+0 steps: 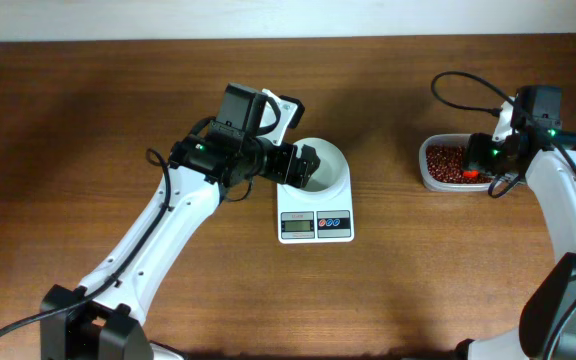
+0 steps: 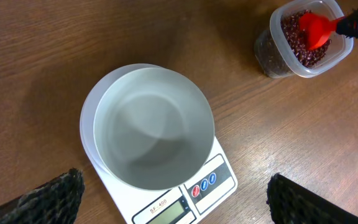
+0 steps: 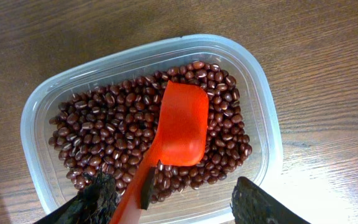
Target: Scoop item into bowl and weigh 50g on scale
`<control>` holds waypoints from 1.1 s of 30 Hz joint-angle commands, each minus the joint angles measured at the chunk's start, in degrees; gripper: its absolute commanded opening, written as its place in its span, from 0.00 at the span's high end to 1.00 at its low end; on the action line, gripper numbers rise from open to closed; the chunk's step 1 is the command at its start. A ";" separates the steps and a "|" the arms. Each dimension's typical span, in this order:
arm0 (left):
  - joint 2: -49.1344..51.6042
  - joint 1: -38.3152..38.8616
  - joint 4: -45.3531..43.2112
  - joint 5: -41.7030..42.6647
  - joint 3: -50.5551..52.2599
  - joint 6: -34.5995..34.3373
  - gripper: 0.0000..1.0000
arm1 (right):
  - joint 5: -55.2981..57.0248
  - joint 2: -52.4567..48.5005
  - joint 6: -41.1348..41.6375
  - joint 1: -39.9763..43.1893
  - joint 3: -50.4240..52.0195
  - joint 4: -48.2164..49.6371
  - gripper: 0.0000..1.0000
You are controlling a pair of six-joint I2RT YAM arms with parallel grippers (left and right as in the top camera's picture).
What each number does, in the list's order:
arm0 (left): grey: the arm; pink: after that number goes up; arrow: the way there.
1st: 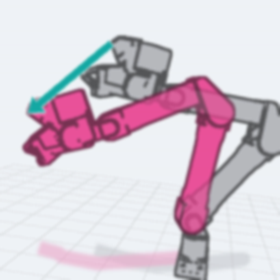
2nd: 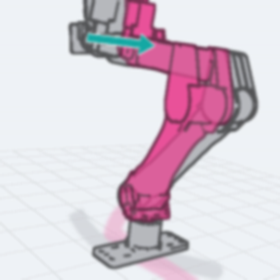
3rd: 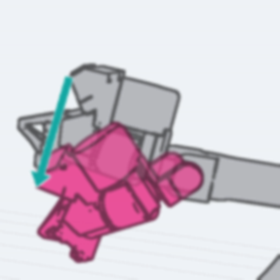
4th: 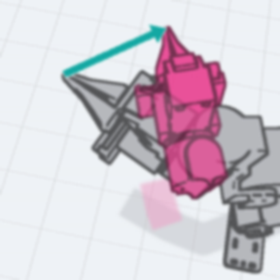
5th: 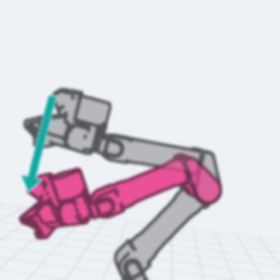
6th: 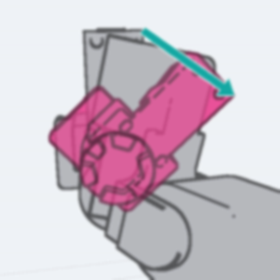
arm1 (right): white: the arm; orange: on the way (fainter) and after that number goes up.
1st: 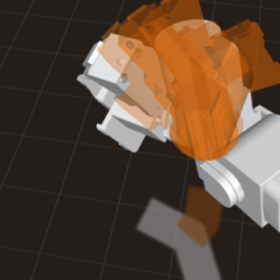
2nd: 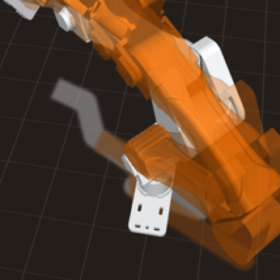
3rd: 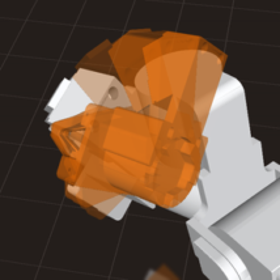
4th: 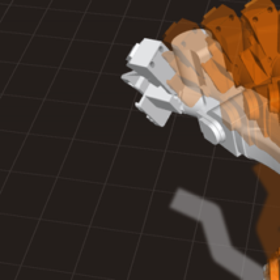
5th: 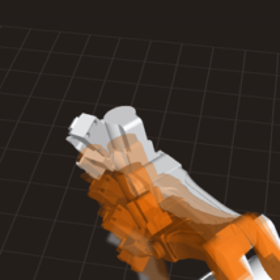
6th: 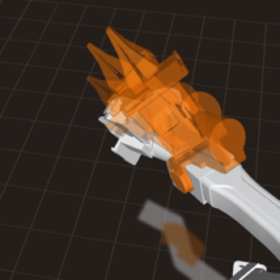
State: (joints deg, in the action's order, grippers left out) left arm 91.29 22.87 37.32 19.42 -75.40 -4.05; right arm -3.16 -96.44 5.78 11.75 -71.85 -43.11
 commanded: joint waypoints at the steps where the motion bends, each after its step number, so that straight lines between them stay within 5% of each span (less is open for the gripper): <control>1: -0.33 0.13 0.02 -0.39 -0.50 0.92 0.03 | -0.92 -0.57 0.00 -0.09 -1.11 1.77 0.39; 9: -0.33 0.13 0.02 -0.39 -0.50 0.92 0.04 | -0.94 -0.59 0.04 -0.42 -1.09 3.43 0.50; 23: -0.33 0.13 0.09 -0.39 -0.50 0.92 0.05 | -0.70 -1.84 0.68 -2.40 -7.87 -6.84 0.42; 33: -0.33 0.13 0.72 -0.39 -0.50 0.92 0.05 | 3.34 -5.68 0.68 -3.17 -7.87 -5.64 0.43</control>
State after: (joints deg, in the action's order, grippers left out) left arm 91.29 22.87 37.95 19.42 -75.40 -4.05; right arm -2.24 -101.78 6.04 8.88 -78.87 -49.58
